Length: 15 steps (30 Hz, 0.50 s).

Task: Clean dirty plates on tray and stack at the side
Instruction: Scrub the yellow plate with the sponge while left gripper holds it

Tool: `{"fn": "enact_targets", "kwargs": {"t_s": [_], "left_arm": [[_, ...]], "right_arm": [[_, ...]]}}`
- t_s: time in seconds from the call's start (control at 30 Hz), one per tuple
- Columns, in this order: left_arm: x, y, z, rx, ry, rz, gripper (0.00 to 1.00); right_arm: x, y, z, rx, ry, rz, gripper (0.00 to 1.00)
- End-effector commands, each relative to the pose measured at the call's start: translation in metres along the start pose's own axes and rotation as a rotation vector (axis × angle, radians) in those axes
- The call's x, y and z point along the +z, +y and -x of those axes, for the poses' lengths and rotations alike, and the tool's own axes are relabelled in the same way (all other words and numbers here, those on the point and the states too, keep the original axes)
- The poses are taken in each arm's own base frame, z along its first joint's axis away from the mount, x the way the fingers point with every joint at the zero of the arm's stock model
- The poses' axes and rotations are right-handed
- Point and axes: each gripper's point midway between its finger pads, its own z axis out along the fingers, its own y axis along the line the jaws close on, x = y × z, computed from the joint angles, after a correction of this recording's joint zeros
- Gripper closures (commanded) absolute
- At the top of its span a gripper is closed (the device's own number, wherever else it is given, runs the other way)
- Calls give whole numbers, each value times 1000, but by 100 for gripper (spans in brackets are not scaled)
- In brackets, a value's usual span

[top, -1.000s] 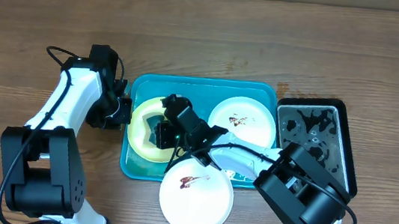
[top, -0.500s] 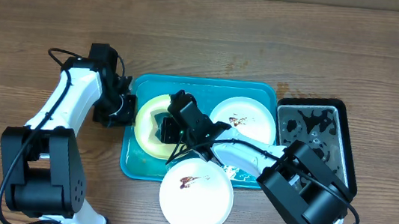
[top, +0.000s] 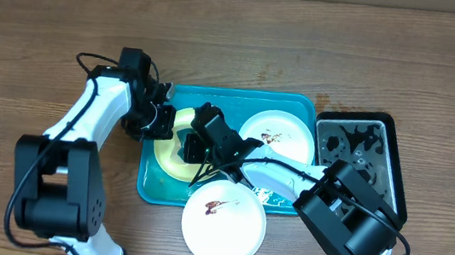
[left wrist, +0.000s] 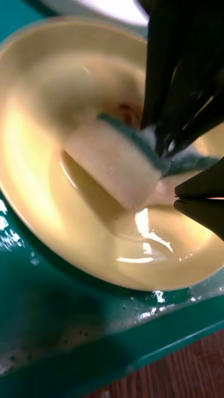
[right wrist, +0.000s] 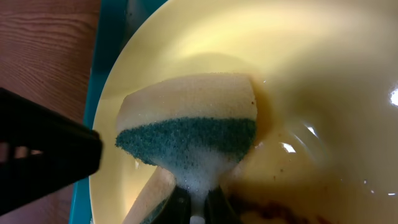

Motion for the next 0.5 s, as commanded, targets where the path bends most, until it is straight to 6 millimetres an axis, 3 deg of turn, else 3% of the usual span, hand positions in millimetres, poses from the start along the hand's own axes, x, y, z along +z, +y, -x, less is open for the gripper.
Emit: {"fn": "enact_targets", "kwargs": {"t_s": [0.0, 0.23, 0.47], "left_arm": [[19, 11, -5, -8, 59, 32, 96], [41, 28, -14, -33, 135, 87, 96], [48, 43, -21, -72, 175, 161, 96]], "right_arm": [[8, -32, -16, 19, 38, -99, 96], [7, -37, -17, 27, 46, -114, 96], [1, -64, -11, 81, 64, -174, 96]]}}
